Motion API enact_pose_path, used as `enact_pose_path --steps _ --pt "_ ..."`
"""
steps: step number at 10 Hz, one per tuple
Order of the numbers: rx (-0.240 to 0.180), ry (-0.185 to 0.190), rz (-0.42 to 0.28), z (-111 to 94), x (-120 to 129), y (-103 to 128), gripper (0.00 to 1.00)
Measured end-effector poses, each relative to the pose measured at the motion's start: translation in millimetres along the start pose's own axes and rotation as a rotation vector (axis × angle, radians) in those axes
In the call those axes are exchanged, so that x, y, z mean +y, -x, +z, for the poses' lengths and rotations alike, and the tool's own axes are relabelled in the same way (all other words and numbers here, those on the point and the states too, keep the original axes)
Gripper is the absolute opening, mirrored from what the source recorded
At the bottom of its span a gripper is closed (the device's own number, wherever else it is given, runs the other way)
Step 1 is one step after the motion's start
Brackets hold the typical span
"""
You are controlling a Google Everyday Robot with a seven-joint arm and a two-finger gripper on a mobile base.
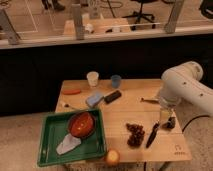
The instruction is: Place sponge in paper cup
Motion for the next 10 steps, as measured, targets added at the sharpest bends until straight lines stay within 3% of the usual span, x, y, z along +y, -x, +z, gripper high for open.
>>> enact_pose_path --steps 2,4,8,9,10 --pt "-0.041 -0.006 -0.014 6.0 -10.0 8.3 0.8" --pt "-0.092 -0.02 -0.054 8.8 -21.9 38.8 0.8" --pt "-0.204 -0.078 -0.181 9.1 -54.1 117.4 0.8" --pt "-0.232 -0.1 -0.226 7.8 -60.6 137.3 0.8" --pt "-0.262 -0.114 -0.325 7.5 -63.4 166.5 0.8"
